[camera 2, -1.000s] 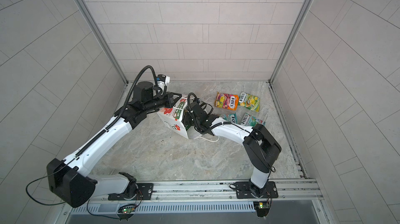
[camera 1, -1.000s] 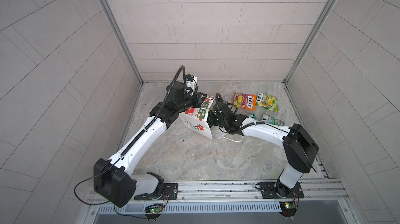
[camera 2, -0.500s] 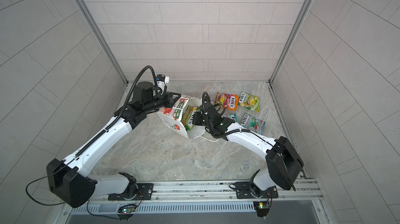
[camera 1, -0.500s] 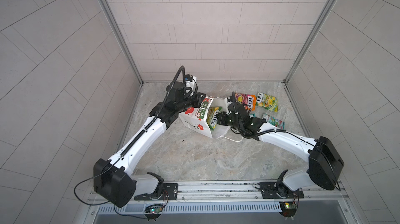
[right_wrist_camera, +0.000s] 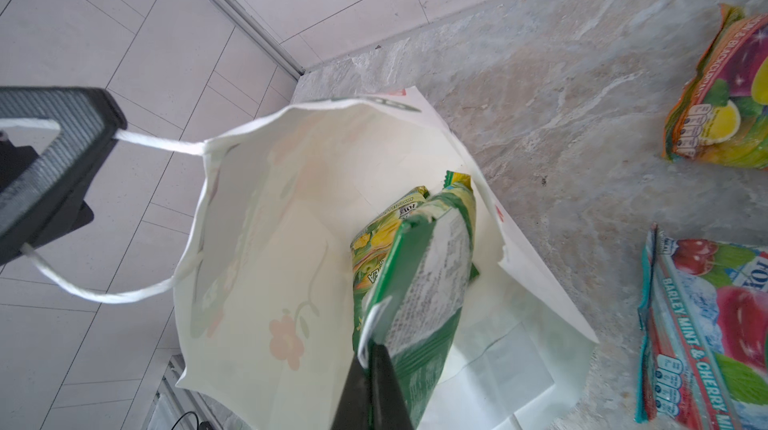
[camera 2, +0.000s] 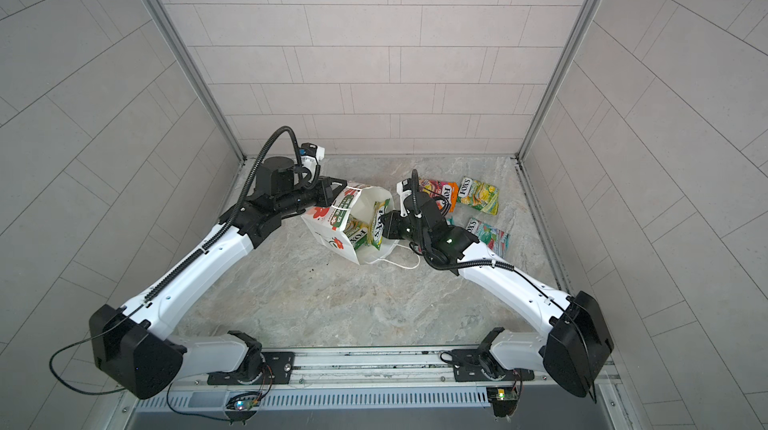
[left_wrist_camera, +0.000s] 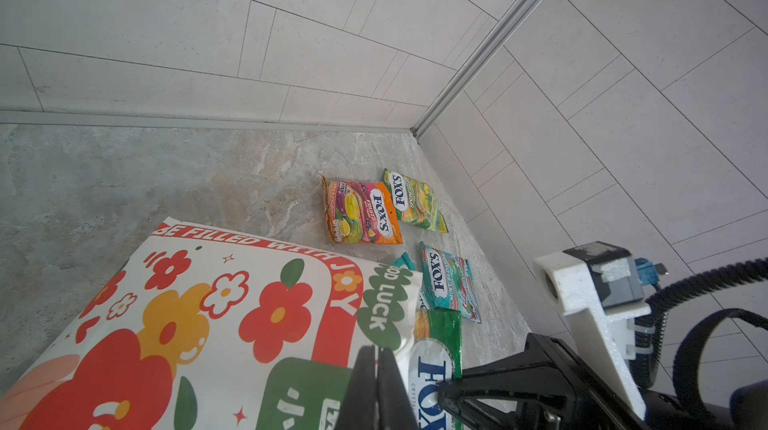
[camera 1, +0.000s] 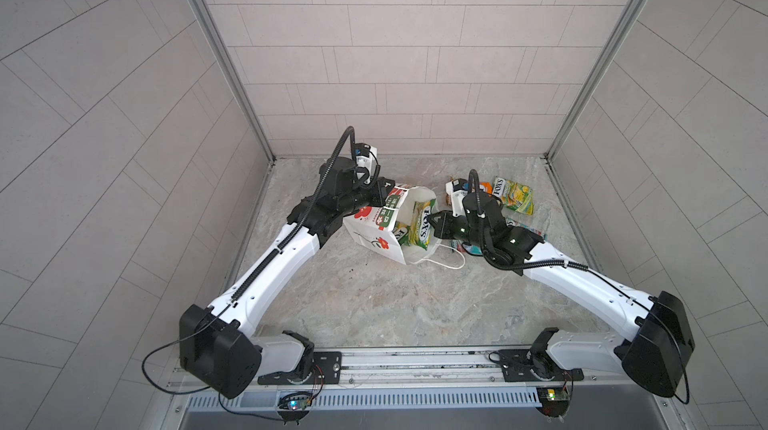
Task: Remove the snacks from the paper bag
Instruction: 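Lift the green spring tea packet up out of the bag with the right gripper, then lower the green spring tea packet onto the table near the teal packets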
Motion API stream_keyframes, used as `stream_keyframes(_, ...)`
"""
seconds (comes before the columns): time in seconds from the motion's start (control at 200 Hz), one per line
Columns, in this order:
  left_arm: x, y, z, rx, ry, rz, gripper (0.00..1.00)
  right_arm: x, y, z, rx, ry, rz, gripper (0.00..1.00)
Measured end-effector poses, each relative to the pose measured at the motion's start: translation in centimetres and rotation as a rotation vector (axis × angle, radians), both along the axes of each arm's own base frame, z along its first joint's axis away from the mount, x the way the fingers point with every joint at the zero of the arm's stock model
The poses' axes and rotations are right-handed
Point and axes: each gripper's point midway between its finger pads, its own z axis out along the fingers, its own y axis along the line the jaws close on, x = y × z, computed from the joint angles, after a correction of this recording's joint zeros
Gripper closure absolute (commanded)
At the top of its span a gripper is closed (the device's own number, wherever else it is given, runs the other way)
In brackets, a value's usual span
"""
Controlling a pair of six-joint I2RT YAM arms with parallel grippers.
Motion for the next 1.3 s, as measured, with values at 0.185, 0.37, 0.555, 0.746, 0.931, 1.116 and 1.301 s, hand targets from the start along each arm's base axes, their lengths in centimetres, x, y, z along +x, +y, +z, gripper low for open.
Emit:
stream_keyframes(0.185,0.0,0.0,0.0,0.002,0.001,0.003,1.00,-1.1,-0.2,1.2,0.026,-0.003,0.035,1.00)
stream_keyframes(0.37,0.0,0.0,-0.1,0.002,0.002,0.003,1.00,-2.0,-0.6,3.3,0.065,-0.033,0.055,1.00)
stream_keyframes(0.555,0.0,0.1,-0.1,0.002,0.002,0.003,1.00,-2.7,-1.3,5.2,0.098,-0.061,0.060,1.00)
stream_keyframes(0.746,0.0,0.0,-0.1,0.002,0.003,0.002,1.00,-3.7,-3.5,9.0,0.141,-0.122,0.035,1.00)
stream_keyframes(0.931,0.0,0.1,-0.1,0.002,0.003,0.003,1.00,-4.7,-6.9,10.5,0.139,-0.150,-0.024,1.00)
stream_keyframes(1.116,0.0,0.1,-0.1,0.003,0.003,0.003,1.00,-5.5,-11.4,9.0,0.051,-0.109,-0.121,1.00)
stream_keyframes(1.301,0.0,0.1,-0.1,0.003,0.003,0.003,1.00,-6.8,-15.5,6.3,-0.076,-0.035,-0.211,1.00)
